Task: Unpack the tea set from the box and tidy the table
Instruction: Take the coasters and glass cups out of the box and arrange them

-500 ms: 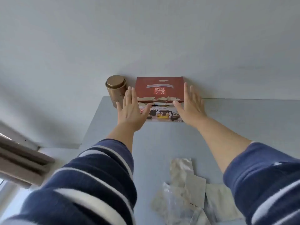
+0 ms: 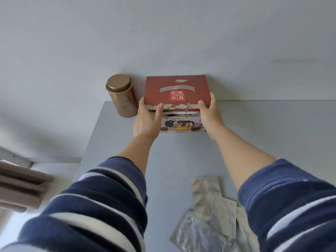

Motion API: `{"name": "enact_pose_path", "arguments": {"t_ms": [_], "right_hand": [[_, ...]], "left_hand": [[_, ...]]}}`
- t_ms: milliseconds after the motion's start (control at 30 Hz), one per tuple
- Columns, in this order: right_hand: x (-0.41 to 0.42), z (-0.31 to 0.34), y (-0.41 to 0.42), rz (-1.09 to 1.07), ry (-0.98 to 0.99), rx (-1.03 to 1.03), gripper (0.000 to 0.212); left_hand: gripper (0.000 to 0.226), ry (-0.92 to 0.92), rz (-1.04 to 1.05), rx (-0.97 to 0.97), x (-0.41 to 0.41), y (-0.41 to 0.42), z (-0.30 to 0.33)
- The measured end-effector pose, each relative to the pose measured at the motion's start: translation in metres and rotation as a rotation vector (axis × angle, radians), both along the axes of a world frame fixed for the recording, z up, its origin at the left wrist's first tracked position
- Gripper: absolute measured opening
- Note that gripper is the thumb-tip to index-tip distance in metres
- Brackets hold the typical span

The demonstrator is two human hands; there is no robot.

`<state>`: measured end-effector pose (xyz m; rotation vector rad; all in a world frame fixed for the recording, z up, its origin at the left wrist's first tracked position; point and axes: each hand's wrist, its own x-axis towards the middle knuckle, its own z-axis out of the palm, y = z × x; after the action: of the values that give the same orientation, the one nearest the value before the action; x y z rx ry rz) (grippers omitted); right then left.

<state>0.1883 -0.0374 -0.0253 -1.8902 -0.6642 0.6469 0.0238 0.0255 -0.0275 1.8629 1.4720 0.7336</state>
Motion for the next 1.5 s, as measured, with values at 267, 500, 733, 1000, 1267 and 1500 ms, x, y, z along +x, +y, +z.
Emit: {"name": "enact_pose_path", "arguments": {"t_ms": [267,500,733,1000,1267,1500], "right_hand": [[-0.014,0.003,-0.044,-0.033,0.034,0.036,0.050],[-0.010,0.042,-0.045,-0.059,0.230,0.297,0.060],[0.020,0.066,0.019,0.175,-0.339,0.050,0.056],[0.029,0.066,0.036,0.392,-0.316,-0.435,0.086],[-0.008,0.048,-0.012,0.654,-0.743,-0.473,0.103],[-0.010,0.048,-0.047,0.065,-0.490,0.149,0.039]], "left_hand": [[0.087,-0.031,0.030,0.009,-0.015,-0.048,-0.001],[0.081,-0.001,-0.029,0.020,-0.025,-0.060,0.008],[0.073,0.113,-0.081,0.036,-0.023,-0.049,0.001],[0.044,0.047,0.026,0.072,-0.021,-0.043,0.000],[0.053,0.079,0.245,0.259,-0.039,-0.035,0.005],[0.040,0.373,0.057,0.249,-0.040,-0.042,0.006]]}}
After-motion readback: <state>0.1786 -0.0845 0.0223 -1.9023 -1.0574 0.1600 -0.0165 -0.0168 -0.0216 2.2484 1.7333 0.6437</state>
